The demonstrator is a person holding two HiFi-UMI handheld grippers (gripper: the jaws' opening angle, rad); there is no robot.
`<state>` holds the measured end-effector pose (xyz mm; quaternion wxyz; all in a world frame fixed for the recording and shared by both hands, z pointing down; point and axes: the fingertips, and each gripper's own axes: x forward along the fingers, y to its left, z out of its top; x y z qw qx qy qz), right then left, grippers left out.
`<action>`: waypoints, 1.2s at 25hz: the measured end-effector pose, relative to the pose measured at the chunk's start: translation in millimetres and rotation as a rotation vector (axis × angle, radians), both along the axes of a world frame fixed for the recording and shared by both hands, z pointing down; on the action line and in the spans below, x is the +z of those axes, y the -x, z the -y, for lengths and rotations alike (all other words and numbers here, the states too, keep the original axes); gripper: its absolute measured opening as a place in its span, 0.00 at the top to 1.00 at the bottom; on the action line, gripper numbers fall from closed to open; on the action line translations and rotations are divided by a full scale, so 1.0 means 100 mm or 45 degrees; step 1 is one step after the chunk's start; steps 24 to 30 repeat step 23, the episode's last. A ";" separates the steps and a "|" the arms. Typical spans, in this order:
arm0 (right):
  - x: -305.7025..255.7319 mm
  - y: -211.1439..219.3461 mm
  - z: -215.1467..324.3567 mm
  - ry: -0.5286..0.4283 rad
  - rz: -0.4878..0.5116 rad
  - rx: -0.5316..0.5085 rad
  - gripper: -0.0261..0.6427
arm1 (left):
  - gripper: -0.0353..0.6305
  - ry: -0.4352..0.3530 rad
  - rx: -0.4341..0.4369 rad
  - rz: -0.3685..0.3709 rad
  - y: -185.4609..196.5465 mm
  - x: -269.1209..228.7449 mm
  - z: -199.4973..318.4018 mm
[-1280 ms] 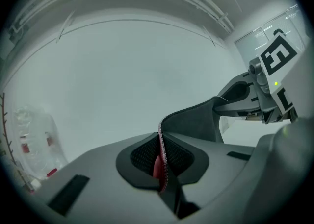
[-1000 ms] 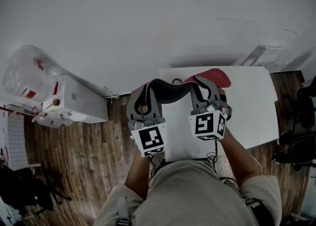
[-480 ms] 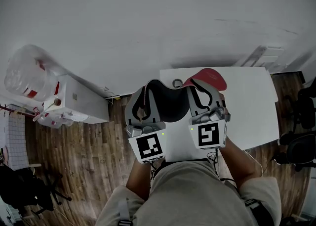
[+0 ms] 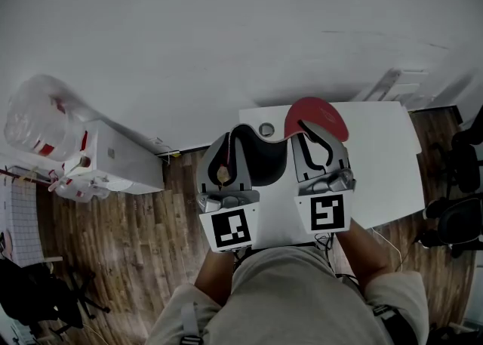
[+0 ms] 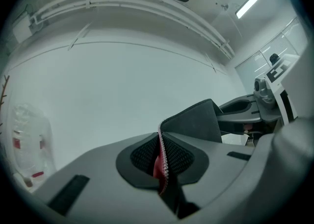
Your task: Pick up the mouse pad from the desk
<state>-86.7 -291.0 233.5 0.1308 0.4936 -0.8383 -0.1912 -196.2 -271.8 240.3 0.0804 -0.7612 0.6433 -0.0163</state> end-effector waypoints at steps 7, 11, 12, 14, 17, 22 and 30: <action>-0.01 -0.08 0.02 0.005 0.012 0.026 0.88 | 0.90 -0.005 0.018 0.011 -0.05 -0.01 0.00; -0.02 -0.09 0.01 -0.005 0.016 0.025 0.88 | 0.90 0.002 0.028 0.005 -0.07 0.00 0.00; -0.02 -0.09 0.00 -0.010 0.024 0.025 0.88 | 0.90 0.000 0.031 0.004 -0.08 0.00 0.00; -0.02 -0.11 -0.01 -0.006 0.034 0.032 0.88 | 0.90 -0.003 0.039 0.002 -0.10 -0.01 -0.01; -0.02 -0.15 -0.02 0.003 0.031 0.048 0.88 | 0.90 0.001 0.052 -0.003 -0.14 0.00 -0.02; -0.04 -0.21 -0.05 -0.018 0.053 0.057 0.88 | 0.90 0.004 0.068 -0.003 -0.20 0.01 -0.06; -0.04 -0.22 -0.06 -0.022 0.056 0.058 0.88 | 0.90 0.004 0.071 -0.003 -0.21 0.01 -0.06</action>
